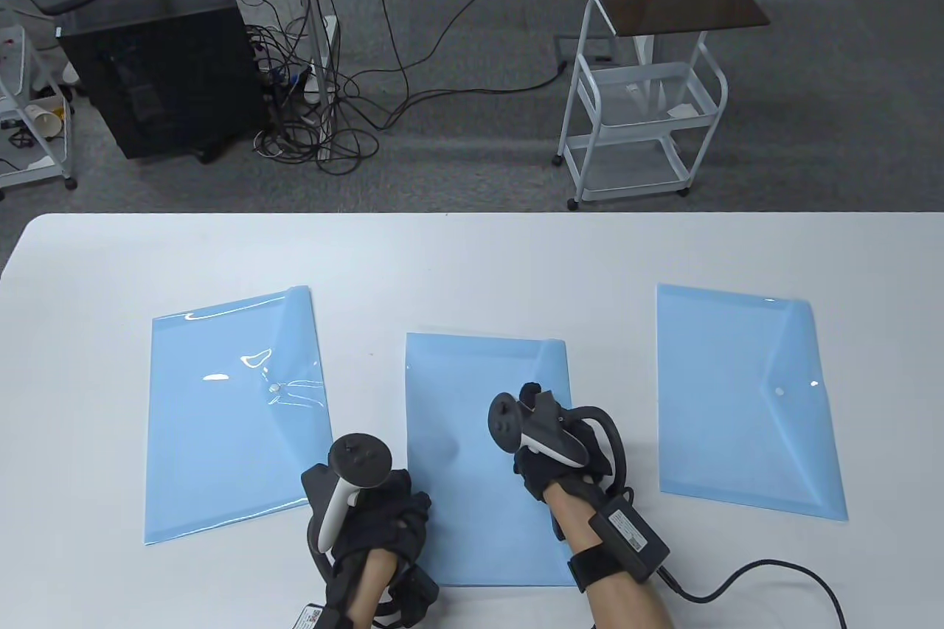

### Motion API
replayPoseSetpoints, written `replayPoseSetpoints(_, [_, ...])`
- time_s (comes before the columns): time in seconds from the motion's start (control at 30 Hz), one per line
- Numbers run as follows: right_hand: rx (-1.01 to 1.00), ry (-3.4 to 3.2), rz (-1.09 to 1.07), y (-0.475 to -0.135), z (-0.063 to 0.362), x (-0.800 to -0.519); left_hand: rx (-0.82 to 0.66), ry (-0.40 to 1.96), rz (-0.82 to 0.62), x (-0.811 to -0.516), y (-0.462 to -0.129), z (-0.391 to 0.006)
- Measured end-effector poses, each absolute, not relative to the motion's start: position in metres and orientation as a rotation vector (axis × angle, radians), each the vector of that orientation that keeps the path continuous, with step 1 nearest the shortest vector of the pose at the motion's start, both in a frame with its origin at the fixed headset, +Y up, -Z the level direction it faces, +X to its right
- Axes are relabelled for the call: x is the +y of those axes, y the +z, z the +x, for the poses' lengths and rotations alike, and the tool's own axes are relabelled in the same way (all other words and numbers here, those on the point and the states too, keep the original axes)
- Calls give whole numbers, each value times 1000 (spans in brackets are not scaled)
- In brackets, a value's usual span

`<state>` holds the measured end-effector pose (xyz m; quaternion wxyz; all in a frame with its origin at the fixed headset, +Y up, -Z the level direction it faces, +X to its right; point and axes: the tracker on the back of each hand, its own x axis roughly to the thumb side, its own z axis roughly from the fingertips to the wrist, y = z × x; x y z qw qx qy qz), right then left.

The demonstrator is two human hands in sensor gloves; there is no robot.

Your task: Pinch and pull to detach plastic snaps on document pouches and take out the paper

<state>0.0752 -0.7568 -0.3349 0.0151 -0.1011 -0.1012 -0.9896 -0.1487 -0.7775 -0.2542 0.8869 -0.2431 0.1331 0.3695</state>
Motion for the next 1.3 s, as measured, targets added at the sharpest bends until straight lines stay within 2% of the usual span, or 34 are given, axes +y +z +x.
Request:
replayPoseSetpoints(0.23, [-84, -2920, -407, -315, 91, -733, 278, 781, -509, -777, -254, -150])
replayPoseSetpoints(0.47, [23, -2623, -801, -288, 87, -735, 281, 794, -515, -777, -254, -151])
replayPoseSetpoints(0.57, [46, -2576, -880, -279, 87, -736, 281, 790, -511, -777, -254, -150])
replayPoseSetpoints(0.7, [-91, -2730, -783, -281, 97, -729, 282, 785, -506, -777, -253, -150])
replayPoseSetpoints(0.83, [-311, -2982, -524, -284, 116, -722, 281, 784, -503, -777, -253, -151])
replayPoseSetpoints(0.97, [-428, -3250, -328, -284, 134, -722, 282, 782, -501, -777, -253, -150])
replayPoseSetpoints(1.2, [-668, -3475, -98, -289, 155, -749, 284, 781, -499, -777, -252, -150])
replayPoseSetpoints(1.3, [-594, -3484, -73, -291, 161, -757, 282, 788, -502, -778, -252, -150])
